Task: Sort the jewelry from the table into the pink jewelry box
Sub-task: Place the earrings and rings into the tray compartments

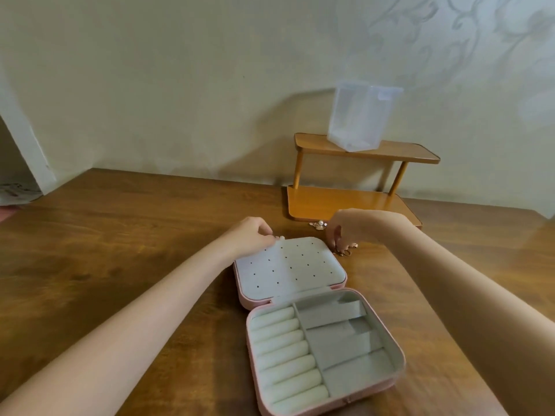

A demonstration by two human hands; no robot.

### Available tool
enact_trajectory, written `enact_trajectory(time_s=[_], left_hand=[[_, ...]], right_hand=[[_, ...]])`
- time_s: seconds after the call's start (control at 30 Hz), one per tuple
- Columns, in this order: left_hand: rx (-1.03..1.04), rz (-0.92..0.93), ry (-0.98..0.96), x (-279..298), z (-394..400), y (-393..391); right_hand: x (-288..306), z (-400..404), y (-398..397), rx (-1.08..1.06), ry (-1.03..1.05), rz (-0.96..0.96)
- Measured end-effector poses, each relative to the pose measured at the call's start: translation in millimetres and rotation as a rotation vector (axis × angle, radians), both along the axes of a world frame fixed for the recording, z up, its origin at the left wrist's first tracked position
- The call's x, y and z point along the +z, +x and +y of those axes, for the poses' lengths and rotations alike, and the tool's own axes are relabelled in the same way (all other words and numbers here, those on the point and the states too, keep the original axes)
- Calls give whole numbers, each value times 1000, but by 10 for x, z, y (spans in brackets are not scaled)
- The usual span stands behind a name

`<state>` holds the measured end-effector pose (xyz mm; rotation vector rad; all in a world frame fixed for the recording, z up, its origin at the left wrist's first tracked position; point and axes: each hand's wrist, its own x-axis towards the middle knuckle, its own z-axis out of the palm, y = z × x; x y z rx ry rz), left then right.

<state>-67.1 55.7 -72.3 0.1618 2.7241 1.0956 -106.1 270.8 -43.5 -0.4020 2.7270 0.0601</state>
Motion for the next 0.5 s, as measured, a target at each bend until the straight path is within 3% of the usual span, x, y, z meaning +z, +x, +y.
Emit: enact_trajectory(time_s=[0.17,0.3,0.4,0.5], left_hand=[[-70,-35,6,32,140,-55],[-143,200,-219,90,267,-69],[-308,136,-253,122,487,-40],[-333,77,-310,96,554,-60]], right_hand=[[117,275,113,-43,52,-172],[112,284,72,-43,-239,91],[24,116,125,-50,-447,-42],[-43,16,166,-9,-439,-125]])
